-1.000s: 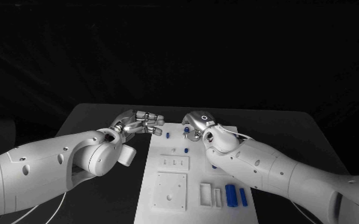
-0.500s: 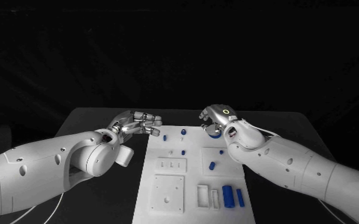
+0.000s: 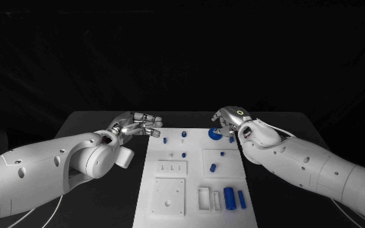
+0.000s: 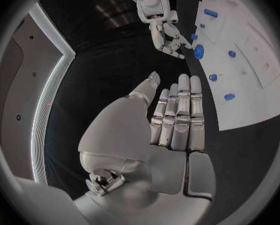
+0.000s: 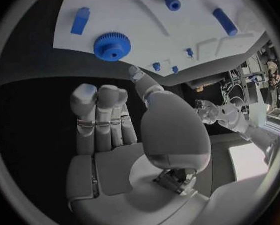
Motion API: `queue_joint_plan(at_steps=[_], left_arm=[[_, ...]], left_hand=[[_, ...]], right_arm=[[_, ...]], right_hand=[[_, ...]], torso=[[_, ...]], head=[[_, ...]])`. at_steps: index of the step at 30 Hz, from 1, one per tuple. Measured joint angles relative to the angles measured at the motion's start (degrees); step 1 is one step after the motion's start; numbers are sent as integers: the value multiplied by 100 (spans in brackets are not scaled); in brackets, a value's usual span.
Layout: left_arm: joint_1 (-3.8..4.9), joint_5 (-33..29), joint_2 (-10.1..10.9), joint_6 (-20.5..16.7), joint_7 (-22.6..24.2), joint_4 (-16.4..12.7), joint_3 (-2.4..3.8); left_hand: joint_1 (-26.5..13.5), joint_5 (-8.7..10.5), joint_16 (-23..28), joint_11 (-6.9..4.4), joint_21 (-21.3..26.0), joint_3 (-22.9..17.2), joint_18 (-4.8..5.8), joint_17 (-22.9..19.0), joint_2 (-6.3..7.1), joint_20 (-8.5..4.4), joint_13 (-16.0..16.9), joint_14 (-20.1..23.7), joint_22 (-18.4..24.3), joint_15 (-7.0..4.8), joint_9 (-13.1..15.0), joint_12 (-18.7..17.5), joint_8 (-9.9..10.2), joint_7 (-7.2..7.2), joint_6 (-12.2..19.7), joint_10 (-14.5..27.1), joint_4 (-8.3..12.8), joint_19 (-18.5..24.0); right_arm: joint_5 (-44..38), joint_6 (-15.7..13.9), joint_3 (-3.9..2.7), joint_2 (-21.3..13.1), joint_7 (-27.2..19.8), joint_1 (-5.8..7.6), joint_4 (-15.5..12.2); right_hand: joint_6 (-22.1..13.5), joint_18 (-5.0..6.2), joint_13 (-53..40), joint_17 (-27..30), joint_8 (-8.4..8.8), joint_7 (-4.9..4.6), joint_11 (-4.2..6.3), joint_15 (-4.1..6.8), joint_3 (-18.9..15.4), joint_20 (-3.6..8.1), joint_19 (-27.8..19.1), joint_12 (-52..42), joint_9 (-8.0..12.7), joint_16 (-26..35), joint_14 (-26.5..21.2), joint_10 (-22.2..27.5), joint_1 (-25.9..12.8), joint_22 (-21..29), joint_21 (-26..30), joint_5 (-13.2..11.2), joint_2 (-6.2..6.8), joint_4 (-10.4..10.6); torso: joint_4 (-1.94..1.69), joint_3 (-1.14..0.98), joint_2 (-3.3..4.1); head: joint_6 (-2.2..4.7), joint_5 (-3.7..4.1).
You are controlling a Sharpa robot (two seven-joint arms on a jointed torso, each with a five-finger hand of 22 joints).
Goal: Assemble the parts on the task board
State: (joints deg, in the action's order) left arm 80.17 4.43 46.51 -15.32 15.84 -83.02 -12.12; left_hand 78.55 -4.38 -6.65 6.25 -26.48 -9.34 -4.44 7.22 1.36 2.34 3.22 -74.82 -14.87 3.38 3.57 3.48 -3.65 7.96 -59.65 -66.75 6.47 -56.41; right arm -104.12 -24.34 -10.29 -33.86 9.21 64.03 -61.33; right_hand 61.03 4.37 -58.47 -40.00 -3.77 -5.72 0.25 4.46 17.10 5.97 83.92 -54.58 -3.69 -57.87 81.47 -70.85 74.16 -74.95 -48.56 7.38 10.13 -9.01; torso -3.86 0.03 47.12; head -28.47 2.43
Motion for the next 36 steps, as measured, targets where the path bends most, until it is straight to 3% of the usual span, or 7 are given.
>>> queue_joint_plan(at_steps=[3, 9, 16, 36], left_arm=[[0, 10, -7, 3, -1, 11, 0], [0, 34, -27, 14, -2, 34, 0], [0, 55, -42, 31, -5, 49, -1], [0, 102, -82, 28, -20, 71, -1]], left_hand=[[0, 0, 0, 0, 0, 0, 0, 0, 0, 0, 0, 0, 5, 0, 0, 0, 0, 0, 0, 0, 0, 0], [0, 0, 0, 0, 0, 0, 0, 0, 0, 0, 0, 0, 11, 0, 0, 0, 0, 0, 0, 0, 0, 0], [0, 0, 0, 0, 0, 0, 0, 0, 0, 0, 0, 0, 19, 0, 0, 0, 0, 0, 0, 0, 0, 0], [0, 0, -22, 0, 0, 0, 0, -1, 0, 0, 0, 0, 26, 0, 0, 0, 0, -30, 31, 0, 0, 0]], right_arm=[[44, 99, -2, 42, -42, 0, 152], [133, 289, -2, 157, -105, -6, 400], [235, 467, -3, 235, -155, -10, 594], [494, 715, -14, 428, -263, -23, 911]], right_hand=[[-165, 1, -698, -668, 0, -33, -29, -23, -205, -57, 1, -585, 0, -268, -23, -169, 0, 0, -506, 121, 0, 122], [-350, 0, -1015, -1184, 0, -84, -36, -67, -328, -77, 21, -687, 11, -254, 21, -258, 1, 1, -880, 172, 1, 223], [-222, 0, -1080, -1336, 0, -63, -15, -87, -222, -77, 21, -712, 11, -254, 41, -278, 1, 1, -992, 172, 1, 167], [-151, 0, -1256, -1467, 1, -55, -45, -68, 14, -77, 21, -886, 11, -231, 62, -348, -71, 2, -1079, 172, -70, 148]], torso=[[-2, -5, 5], [-3, -6, 10], [-13, 8, 11], [-2, 8, 6]], head=[[-2, 23], [-13, 36], [-30, 48], [-59, 47]])
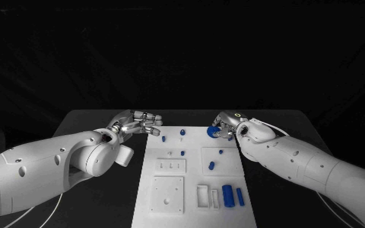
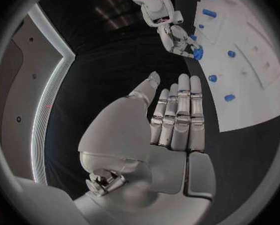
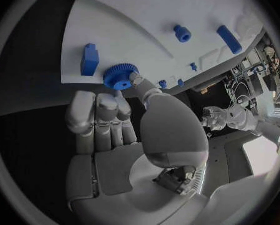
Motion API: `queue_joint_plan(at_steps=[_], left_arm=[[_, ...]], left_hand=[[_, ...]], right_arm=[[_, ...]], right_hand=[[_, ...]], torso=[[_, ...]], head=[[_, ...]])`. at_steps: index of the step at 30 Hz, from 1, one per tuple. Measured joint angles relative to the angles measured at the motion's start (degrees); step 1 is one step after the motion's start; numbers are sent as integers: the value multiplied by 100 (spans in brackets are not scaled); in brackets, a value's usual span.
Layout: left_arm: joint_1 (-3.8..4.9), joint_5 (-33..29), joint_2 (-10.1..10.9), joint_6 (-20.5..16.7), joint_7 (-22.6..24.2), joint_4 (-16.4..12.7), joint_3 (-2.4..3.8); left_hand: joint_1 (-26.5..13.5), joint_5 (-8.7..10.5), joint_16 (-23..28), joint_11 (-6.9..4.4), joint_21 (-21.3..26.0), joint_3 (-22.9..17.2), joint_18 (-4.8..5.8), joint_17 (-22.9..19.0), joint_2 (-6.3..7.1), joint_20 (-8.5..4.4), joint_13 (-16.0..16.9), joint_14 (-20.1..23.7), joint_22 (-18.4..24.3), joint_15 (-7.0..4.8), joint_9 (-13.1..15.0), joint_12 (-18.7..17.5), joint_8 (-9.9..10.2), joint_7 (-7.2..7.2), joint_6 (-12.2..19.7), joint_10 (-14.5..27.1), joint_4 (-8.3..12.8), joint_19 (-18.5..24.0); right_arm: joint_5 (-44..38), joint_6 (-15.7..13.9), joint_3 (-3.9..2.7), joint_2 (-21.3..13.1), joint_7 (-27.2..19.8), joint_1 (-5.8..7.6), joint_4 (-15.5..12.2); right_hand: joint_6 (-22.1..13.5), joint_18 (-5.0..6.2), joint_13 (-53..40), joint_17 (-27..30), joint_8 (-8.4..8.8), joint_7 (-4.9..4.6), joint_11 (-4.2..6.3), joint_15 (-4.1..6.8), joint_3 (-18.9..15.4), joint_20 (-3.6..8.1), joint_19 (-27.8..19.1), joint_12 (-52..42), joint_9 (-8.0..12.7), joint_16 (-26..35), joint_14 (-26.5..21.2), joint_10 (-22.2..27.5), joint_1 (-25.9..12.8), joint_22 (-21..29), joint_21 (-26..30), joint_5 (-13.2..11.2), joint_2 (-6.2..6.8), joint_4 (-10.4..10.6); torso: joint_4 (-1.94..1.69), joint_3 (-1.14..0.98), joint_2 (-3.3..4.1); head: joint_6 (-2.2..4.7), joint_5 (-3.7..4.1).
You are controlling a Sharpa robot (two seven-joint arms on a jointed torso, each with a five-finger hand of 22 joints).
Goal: Assemble the parts on the task board
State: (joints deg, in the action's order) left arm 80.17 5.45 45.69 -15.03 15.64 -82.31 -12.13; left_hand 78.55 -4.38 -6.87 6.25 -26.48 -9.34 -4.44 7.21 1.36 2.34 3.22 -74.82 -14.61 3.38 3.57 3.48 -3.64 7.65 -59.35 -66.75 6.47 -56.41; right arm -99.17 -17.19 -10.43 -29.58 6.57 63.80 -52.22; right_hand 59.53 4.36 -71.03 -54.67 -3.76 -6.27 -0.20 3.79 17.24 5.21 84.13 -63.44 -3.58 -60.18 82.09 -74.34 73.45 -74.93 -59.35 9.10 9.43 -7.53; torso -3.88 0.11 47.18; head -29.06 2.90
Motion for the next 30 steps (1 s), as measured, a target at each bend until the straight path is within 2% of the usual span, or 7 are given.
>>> queue_joint_plan(at_steps=[7, 12, 20, 24, 28, 30], left_arm=[[0, 4, -14, 2, -7, 12, 0], [0, 6, -17, 4, -17, 17, 0], [0, 9, -30, 12, -33, 35, 0], [0, 11, -40, 18, -42, 43, 0], [0, 13, -45, 23, -50, 52, 0], [0, 14, -47, 25, -54, 56, -1]], left_hand=[[0, 0, 0, 0, 0, 0, 0, 0, 0, 0, 0, 0, 0, 0, 0, 0, 0, 0, 0, 0, 0, 0], [0, 0, 0, 0, 0, 0, 0, 0, 0, 0, 0, 0, 10, 0, 0, 0, 0, 21, 20, 0, 0, 0], [0, 0, 0, 0, 0, 0, 0, 0, 0, 0, 0, 0, 15, 0, 0, 0, 0, 21, 20, 0, 0, 0], [0, 0, 0, 0, 0, 0, 0, 0, 0, 0, 0, 0, 15, 0, 0, 0, 0, 21, 20, 0, 0, 0], [0, 0, 0, 0, 0, 0, 0, 0, 0, 0, 0, 0, 15, 0, 0, 0, 0, 21, 20, 0, 0, 0], [0, 0, 0, 0, 0, 0, 0, 0, 0, 0, 0, 0, 15, 0, 0, 0, 0, 21, 20, 0, 0, 0]], right_arm=[[67, 78, -11, 47, -34, 17, 104], [107, 139, -20, 68, -57, 32, 166], [159, 216, -25, 79, -81, 42, 213], [177, 241, -27, 84, -91, 45, 223], [190, 279, -29, 87, -104, 48, 234], [198, 311, -30, 90, -114, 48, 234]], right_hand=[[12, 0, 1, -14, 10, -6, 0, 0, 18, -20, -21, 0, 1, 0, 0, 0, -8, 1, 0, 72, -1, 19], [13, 0, 9, -40, 11, -2, 0, 0, -131, -20, -21, 0, 4, 31, 0, 0, -9, 1, 0, 178, -3, 78], [-283, -1, 53, -75, 10, -32, -23, -20, -370, -20, -21, 75, 2, 52, 20, 24, -47, 1, 0, 266, -40, 90], [-290, -1, 62, -96, 10, -39, -32, -20, -389, -41, 0, 75, 2, 52, 20, 32, -47, 1, 0, 290, -40, 74], [-271, -2, 71, -107, 10, -29, -32, -20, -405, -41, 0, 95, 1, 52, 20, 32, -54, 1, 0, 549, -48, 87], [-111, -2, -2, -190, 11, -15, -19, -21, -369, -40, 0, -2, 4, 17, 21, 19, -63, 1, -4, 903, -55, 51]], torso=[[0, -2, 0], [-1, -5, 3], [4, -5, 3], [5, -6, 3], [5, -6, 3], [5, -6, 2]], head=[[-9, 2], [-21, 2], [-38, 5], [-46, 15], [-54, 20], [-66, 23]])
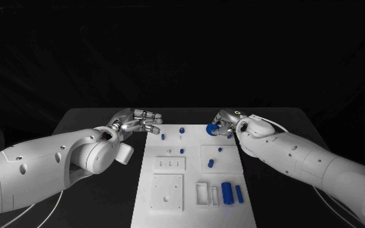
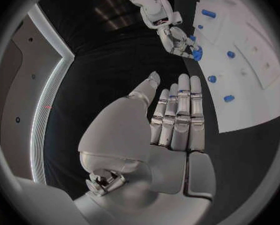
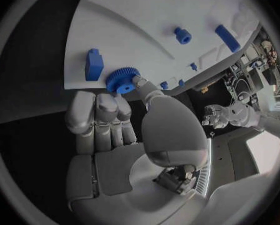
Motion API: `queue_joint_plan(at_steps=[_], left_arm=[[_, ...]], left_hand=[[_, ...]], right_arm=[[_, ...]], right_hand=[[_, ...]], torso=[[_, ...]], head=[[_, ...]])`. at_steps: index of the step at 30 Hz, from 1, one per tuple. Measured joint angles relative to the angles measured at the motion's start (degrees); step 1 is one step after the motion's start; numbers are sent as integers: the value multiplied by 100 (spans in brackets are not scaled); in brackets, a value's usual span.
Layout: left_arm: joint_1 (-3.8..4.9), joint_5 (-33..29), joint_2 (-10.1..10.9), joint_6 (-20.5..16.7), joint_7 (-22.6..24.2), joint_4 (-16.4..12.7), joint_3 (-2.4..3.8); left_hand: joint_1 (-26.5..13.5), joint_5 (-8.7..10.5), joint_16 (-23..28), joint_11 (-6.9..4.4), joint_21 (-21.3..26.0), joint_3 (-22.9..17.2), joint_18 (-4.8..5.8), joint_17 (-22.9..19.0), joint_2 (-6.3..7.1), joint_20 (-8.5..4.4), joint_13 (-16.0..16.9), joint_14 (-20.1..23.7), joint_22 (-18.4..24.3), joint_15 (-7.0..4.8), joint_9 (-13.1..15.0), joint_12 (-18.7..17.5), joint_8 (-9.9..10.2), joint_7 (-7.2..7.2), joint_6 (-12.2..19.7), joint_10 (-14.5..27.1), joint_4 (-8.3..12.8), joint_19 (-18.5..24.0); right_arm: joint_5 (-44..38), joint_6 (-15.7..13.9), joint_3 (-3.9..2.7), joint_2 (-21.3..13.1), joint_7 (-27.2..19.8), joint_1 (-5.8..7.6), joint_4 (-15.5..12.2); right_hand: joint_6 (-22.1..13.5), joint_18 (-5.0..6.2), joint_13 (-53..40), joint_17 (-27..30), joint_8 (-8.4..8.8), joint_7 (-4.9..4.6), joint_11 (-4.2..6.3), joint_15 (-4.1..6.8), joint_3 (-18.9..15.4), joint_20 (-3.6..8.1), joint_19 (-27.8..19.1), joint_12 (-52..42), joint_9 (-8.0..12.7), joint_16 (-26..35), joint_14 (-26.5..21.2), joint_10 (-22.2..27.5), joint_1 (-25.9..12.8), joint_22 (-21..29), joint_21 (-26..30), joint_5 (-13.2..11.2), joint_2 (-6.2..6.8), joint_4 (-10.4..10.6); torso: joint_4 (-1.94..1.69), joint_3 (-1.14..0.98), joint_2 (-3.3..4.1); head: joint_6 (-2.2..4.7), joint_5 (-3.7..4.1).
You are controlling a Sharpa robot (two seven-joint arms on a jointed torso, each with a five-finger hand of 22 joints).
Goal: Assemble the parts on the task board
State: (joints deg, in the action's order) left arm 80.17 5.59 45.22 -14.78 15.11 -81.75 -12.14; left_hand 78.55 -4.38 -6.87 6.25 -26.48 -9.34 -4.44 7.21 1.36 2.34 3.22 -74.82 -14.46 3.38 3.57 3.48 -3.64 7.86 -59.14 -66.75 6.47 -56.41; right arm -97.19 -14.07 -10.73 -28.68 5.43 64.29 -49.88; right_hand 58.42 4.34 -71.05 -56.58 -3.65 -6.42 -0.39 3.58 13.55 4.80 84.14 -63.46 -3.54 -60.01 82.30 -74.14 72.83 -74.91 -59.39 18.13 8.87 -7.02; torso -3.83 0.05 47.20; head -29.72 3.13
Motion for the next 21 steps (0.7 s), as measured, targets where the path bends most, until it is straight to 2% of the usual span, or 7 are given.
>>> queue_joint_plan(at_steps=[2, 6, 13, 17, 21], left_arm=[[0, 1, -3, 3, -4, 2, 0], [0, 4, -6, 8, -11, 3, 0], [0, 7, -8, 16, -21, 3, 0], [0, 8, -8, 20, -26, 1, 0], [0, 9, -7, 23, -32, -3, 0]], left_hand=[[0, 0, 0, 14, 0, 0, 0, 0, 0, 0, 0, 0, 3, 0, 0, 0, 0, 0, 0, 15, 0, 0], [0, 0, 0, 22, 0, 0, 0, 0, 0, 0, 0, 0, 7, 0, 0, 0, 0, 0, 0, 22, 0, 0], [0, 0, 0, 22, 0, 0, 0, 0, 0, 0, 0, 0, 12, 0, 0, 0, 0, 0, 0, 22, 0, 0], [0, 0, 0, 22, 0, 0, 0, 0, 0, 0, 0, 0, 12, 0, 0, 0, 0, 0, 0, 22, 0, 0], [0, 0, 0, 21, 0, 0, 0, 0, 0, 0, 0, 0, 12, 0, 0, 0, 0, 0, 0, 22, 0, 0]], right_arm=[[10, 42, -6, 6, -10, 3, 0], [17, 122, -13, 12, -17, 15, -2], [29, 233, -22, 7, -25, 32, -12], [27, 256, -22, -1, -11, 34, -35], [-14, 256, -18, -15, 42, 28, -91]], right_hand=[[99, -6, -169, -140, 34, 25, 6, -21, 173, 0, 0, -218, 25, -123, 21, -90, -37, 0, -72, 468, 21, -93], [259, -17, -315, -269, 58, 77, 50, -21, 653, 0, 0, -357, 31, -167, 21, -133, -268, 0, -129, 826, 6, -299], [317, -37, -376, -341, 56, 117, 90, -1, 1133, 0, 0, -380, 32, -166, 41, -174, -469, 0, -153, 1134, -46, -462], [317, -37, -391, -362, 56, 117, 91, 17, 1178, 0, 0, -403, 33, -166, 59, -175, -511, 1, -153, 1205, -88, -477], [317, -37, -391, -370, 56, 117, 111, 17, 1202, 0, 0, -424, 33, -166, 59, -195, -545, 1, -175, 1233, -76, -468]], torso=[[-2, 0, -1], [-3, 0, -1], [-3, 3, -3], [-3, 4, -3], [-3, 4, -3]], head=[[-5, 1], [-16, 2], [-33, 7], [-38, 11], [-39, 12]])
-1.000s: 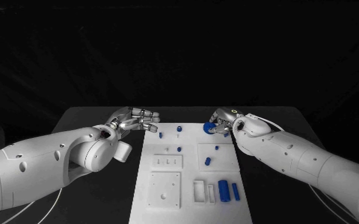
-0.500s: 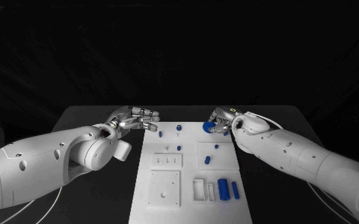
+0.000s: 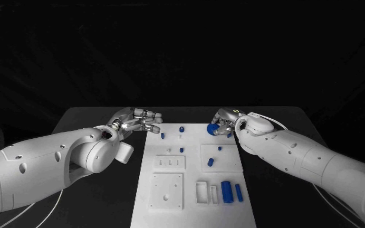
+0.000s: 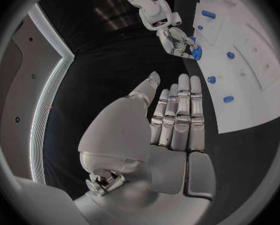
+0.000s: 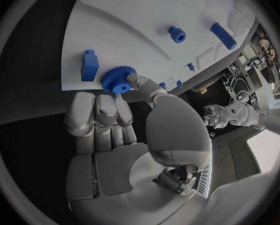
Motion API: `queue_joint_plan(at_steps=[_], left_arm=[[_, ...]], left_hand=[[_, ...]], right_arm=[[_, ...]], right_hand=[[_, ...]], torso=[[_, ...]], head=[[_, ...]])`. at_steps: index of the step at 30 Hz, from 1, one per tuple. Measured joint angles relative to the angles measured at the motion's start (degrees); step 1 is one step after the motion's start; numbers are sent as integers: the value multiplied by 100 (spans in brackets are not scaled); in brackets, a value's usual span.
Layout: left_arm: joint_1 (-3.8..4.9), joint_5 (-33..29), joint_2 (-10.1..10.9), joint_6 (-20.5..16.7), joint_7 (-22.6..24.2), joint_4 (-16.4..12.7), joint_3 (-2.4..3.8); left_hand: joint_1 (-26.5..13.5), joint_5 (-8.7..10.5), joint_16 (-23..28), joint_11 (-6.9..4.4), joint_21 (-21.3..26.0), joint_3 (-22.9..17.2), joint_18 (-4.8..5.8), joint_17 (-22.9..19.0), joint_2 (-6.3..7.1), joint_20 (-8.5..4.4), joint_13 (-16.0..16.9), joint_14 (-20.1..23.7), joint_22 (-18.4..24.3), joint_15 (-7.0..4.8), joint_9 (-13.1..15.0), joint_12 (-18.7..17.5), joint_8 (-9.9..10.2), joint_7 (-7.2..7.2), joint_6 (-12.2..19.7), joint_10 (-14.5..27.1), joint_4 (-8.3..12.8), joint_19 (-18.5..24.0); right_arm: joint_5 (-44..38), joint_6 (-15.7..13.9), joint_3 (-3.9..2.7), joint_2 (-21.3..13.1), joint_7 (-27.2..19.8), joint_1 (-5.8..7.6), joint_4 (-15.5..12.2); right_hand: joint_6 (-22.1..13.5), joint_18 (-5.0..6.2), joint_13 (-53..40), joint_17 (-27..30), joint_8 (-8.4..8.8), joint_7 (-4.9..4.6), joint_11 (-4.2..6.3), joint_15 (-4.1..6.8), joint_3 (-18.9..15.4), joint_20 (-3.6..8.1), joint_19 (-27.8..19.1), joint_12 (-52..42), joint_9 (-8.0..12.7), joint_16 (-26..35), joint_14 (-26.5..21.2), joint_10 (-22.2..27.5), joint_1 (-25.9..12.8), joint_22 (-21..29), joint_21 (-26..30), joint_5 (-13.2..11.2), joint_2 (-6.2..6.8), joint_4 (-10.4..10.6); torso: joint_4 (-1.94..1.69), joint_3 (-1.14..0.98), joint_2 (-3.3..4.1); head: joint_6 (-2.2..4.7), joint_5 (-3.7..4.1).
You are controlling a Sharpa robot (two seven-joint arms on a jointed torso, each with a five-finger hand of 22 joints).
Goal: Assemble the parts on the task board
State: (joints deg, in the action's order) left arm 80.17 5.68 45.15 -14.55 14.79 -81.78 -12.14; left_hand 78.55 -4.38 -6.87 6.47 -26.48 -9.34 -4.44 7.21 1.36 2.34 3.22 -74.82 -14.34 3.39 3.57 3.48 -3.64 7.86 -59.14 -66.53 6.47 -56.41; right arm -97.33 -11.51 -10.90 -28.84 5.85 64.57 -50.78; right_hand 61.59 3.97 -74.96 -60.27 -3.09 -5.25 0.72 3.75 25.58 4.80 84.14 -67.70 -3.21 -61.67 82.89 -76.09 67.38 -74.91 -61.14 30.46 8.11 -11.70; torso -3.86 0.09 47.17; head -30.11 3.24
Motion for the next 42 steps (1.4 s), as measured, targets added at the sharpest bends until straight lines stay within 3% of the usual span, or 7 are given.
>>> queue_joint_plan(at_steps=[12, 32, 38, 42], left_arm=[[0, 3, 10, 3, -10, -7, 0], [0, 5, 22, 2, -15, -23, -1], [0, 5, 20, 2, -15, -29, -1], [0, 6, 2, 2, -15, -24, -1]], left_hand=[[0, 0, 0, 0, 0, 0, 0, 0, 0, 0, 0, 0, 0, 0, 0, 0, 0, 0, 0, 0, 0, 0], [0, 0, 0, 0, 0, 0, 0, 0, 0, 0, 0, 0, 12, 0, 0, 0, 0, 0, 0, 0, 0, 0], [0, 0, 0, 0, 0, 0, 0, 0, 0, 0, 0, 0, 12, 0, 0, 0, 0, 0, 0, 0, 0, 0], [0, 0, 0, 0, 0, 0, 0, 0, 0, 0, 0, 0, 12, 0, 0, 0, 0, 0, 0, 0, 0, 0]], right_arm=[[-218, -130, 42, -66, 187, -69, -350], [-656, -880, 73, -201, 510, -137, -1499], [-796, -1078, 128, -47, 634, -151, -1583], [-887, -1172, 229, 116, 696, -163, -1531]], right_hand=[[78, 0, 0, -14, -48, -4, 7, 19, -149, 21, -21, -35, -5, 0, 19, -54, -35, 0, -35, -180, 10, 178], [195, -2, 2, 11, -55, 10, -10, 58, -67, 63, -20, -34, -9, 37, 16, -112, 43, -4, -133, -321, 119, 317], [201, -2, 2, 11, -55, 15, -11, 64, -42, 62, -20, -34, -11, 37, 21, -113, 51, -4, -133, -383, 157, 342], [202, -2, 2, 11, -55, 15, -13, 64, -27, 62, -21, -12, -14, 37, 22, -114, 51, -4, -133, -407, 157, 357]], torso=[[4, 0, -2], [3, 7, 2], [-1, 15, 2], [-8, 19, 5]], head=[[9, -10], [43, -67], [49, -94], [58, -112]])
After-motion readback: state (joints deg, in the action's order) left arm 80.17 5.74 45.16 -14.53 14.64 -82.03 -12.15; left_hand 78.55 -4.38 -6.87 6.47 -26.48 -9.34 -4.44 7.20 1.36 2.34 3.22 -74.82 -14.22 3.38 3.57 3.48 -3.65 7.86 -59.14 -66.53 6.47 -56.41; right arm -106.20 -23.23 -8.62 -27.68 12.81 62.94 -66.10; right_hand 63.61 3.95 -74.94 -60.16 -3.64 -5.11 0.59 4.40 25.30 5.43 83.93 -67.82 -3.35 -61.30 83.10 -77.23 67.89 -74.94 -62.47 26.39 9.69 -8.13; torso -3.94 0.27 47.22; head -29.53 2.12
